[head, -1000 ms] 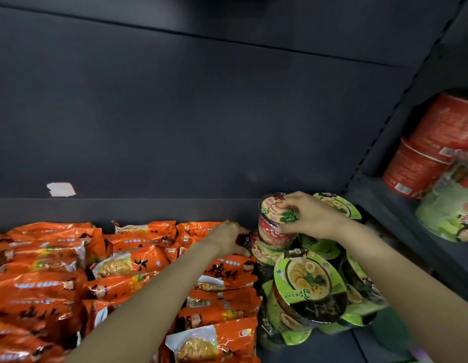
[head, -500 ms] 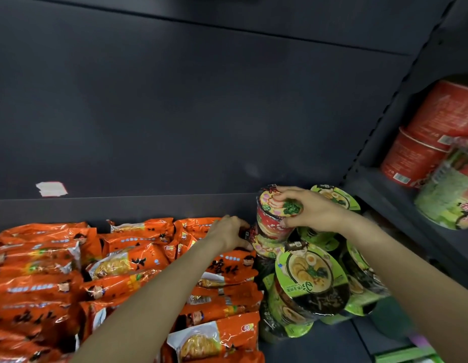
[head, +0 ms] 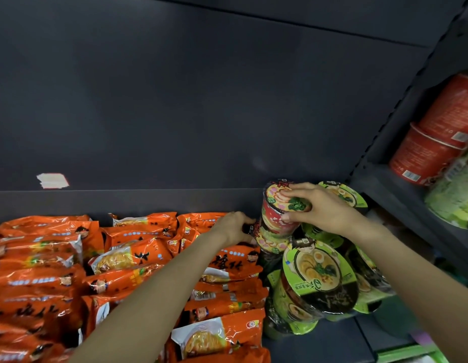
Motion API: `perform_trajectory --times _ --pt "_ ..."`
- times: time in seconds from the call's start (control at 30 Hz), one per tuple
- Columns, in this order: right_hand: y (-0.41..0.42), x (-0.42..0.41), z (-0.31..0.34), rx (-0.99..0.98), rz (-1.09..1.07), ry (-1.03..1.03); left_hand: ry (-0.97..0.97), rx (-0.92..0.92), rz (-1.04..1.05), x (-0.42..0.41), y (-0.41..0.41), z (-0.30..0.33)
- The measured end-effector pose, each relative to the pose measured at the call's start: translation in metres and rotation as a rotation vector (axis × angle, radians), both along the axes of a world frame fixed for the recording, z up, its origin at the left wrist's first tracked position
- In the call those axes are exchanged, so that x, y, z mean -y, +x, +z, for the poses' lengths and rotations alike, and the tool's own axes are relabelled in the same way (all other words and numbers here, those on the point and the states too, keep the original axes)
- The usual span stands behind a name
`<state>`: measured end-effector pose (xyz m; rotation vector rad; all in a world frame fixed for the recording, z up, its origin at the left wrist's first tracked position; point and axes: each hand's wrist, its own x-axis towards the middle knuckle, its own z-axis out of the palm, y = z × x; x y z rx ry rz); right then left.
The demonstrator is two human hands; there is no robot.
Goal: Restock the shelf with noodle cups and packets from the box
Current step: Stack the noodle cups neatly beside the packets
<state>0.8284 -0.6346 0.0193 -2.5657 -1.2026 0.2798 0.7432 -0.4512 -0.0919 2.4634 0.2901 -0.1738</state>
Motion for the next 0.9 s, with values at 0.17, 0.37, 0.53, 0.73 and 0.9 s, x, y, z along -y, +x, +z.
perform_trajectory --times 0.17,0.37,0.53,0.73,0.9 --pt "-0.006 -0.008 -0.001 0.155 -0.05 -0.057 0.11 -0.011 -0.04 0.0 0.002 0.002" --pt "-0.007 -0.008 0.005 0.106 -0.024 -0.089 0.174 0.017 -0.011 0.006 0.001 0.006" --pt "-0.007 -0.007 0.01 0.022 0.026 -0.125 0.211 0.059 -0.003 0.007 0.003 0.009" --pt "-0.004 0.001 0.009 -0.067 0.045 -0.075 -0.207 -0.024 -0.021 0.003 0.003 -0.002" --pt "-0.003 0.003 0.008 -0.081 0.065 -0.046 -0.252 -0.045 0.009 0.007 0.002 -0.009"
